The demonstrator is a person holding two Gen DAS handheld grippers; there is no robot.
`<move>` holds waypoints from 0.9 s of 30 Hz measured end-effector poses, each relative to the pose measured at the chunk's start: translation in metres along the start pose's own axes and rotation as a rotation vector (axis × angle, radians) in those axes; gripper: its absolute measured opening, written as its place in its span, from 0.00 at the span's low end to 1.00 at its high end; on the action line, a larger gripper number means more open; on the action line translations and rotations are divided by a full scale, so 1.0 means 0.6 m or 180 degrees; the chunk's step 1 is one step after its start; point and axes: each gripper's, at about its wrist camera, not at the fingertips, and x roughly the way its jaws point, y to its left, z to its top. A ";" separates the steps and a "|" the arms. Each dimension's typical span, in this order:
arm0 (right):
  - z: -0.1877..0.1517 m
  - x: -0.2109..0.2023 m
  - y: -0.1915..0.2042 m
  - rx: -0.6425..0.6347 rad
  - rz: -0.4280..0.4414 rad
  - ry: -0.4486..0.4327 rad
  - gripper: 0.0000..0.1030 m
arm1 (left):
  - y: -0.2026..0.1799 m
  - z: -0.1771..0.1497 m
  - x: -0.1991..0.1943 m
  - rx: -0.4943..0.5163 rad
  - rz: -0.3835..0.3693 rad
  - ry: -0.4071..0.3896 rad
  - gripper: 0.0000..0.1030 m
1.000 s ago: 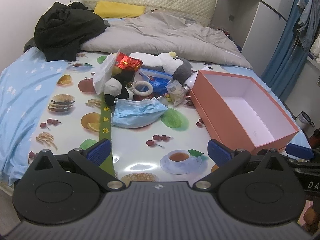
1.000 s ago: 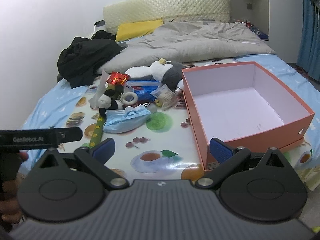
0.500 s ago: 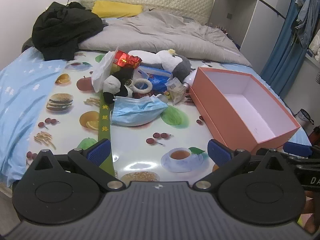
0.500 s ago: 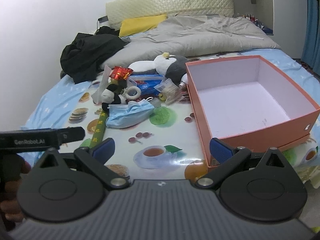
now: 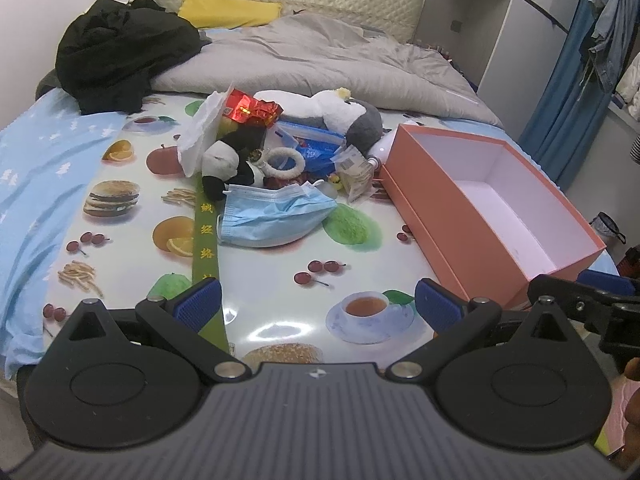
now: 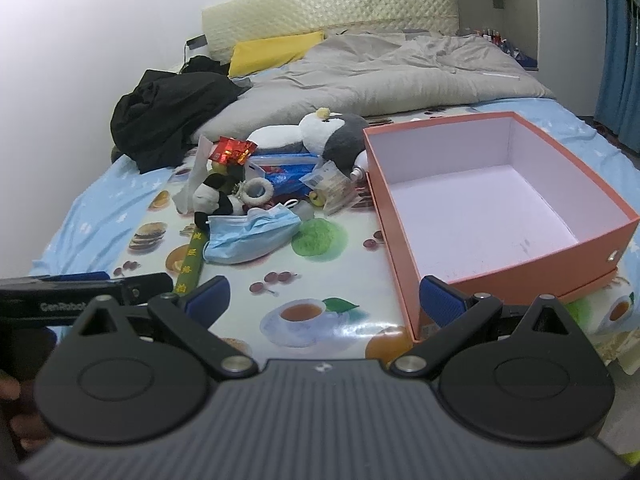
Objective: Organize soft objects
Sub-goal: 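Move both tools toward the pile of items beside the pink box, then grasp the blue face mask with the left tool while the right tool approaches the white paper packet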
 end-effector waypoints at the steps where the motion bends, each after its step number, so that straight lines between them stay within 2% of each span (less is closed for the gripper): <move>1: 0.002 0.004 0.000 0.0009 0.0008 0.0009 1.00 | 0.004 0.001 0.006 -0.0019 -0.0044 0.0001 1.00; 4: 0.009 0.021 -0.002 0.0102 -0.0040 0.0055 1.00 | 0.016 0.008 0.027 -0.0105 -0.0142 0.0027 1.00; 10: 0.019 0.053 0.006 0.0040 0.0055 0.0090 0.98 | 0.025 0.021 0.077 0.0001 -0.0176 0.0121 1.00; 18: 0.052 0.121 0.023 -0.0047 0.0093 0.0049 0.97 | 0.053 0.042 0.141 0.0167 -0.0053 0.0205 1.00; 21: 0.065 0.157 0.030 -0.0111 0.0131 0.0058 0.94 | 0.067 0.053 0.169 0.0242 -0.0005 0.0234 1.00; 25: 0.083 0.215 0.040 -0.0149 0.0165 0.0069 0.79 | 0.083 0.061 0.212 0.0309 0.0019 0.0296 1.00; 27: 0.090 0.247 0.042 -0.0153 0.0164 0.0104 0.75 | 0.088 0.066 0.235 0.0321 -0.0011 0.0331 1.00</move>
